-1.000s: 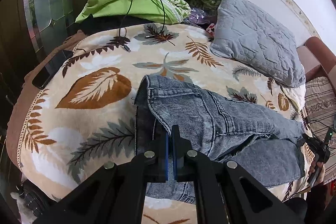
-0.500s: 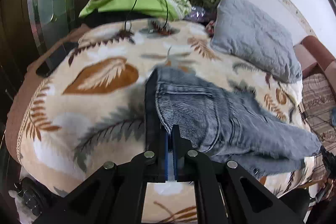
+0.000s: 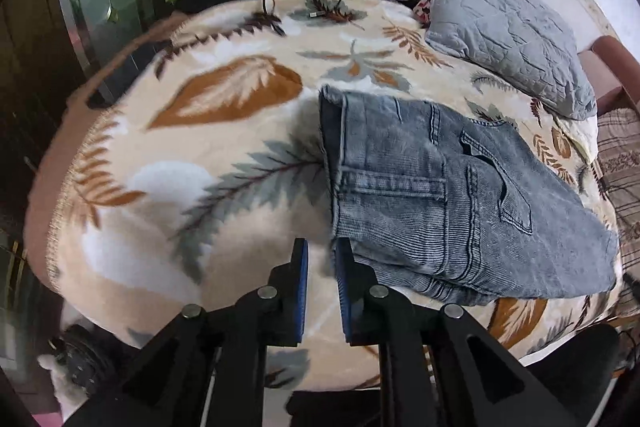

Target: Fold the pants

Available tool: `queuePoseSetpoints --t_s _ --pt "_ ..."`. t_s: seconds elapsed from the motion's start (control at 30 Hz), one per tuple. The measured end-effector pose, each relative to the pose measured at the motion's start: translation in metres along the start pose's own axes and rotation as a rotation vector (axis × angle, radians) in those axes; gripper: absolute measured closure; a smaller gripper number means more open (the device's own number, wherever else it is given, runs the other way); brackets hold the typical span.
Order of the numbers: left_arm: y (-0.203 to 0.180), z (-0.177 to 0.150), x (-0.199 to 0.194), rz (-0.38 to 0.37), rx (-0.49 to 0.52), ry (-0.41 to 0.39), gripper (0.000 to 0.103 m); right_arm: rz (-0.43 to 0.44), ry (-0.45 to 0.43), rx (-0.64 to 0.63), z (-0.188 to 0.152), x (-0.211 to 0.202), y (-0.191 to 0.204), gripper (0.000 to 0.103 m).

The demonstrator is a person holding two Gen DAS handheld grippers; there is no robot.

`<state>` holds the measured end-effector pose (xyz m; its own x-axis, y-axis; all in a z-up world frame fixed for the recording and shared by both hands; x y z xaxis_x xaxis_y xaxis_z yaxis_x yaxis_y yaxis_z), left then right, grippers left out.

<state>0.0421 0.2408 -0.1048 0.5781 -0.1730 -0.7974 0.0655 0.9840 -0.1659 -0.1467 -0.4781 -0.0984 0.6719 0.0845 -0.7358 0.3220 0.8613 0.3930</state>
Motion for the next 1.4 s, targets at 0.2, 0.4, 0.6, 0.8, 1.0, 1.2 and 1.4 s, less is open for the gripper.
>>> queuePoseSetpoints --t_s 0.2,0.4,0.6,0.8,1.0,1.2,1.4 --pt "-0.039 0.016 -0.021 -0.062 0.053 -0.092 0.079 0.118 -0.027 0.1 0.044 0.01 0.01 0.088" --pt "-0.129 0.016 -0.015 -0.209 0.206 -0.13 0.06 0.059 0.078 0.179 0.07 0.076 0.022 0.088" --pt "-0.182 -0.008 0.019 -0.225 0.307 -0.066 0.055 -0.048 0.165 0.132 0.081 0.108 0.028 0.088" --pt "-0.191 -0.023 0.055 -0.198 0.284 0.008 0.034 -0.034 0.137 0.067 0.084 0.096 0.046 0.088" --pt "-0.204 -0.031 0.058 -0.198 0.33 -0.002 0.015 0.011 0.236 -0.035 0.064 0.118 0.091 0.088" --pt "-0.207 -0.031 0.062 -0.172 0.35 -0.015 0.012 -0.137 0.285 -0.083 0.04 0.174 0.103 0.087" --pt "-0.222 -0.032 0.083 -0.095 0.429 -0.001 0.008 -0.211 0.194 -0.161 0.054 0.196 0.115 0.087"
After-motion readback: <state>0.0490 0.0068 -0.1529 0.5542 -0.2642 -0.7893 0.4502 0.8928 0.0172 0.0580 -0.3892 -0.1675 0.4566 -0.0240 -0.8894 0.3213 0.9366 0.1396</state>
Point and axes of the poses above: each gripper's, at about its wrist camera, not at the fingertips, and x roughly the way its jaws point, y to its left, z to its top, the point moved 2 cm from there along x, roughly the way its jaws point, and after that the axes turned 5 degrees about -y, right-handed, at the moved point
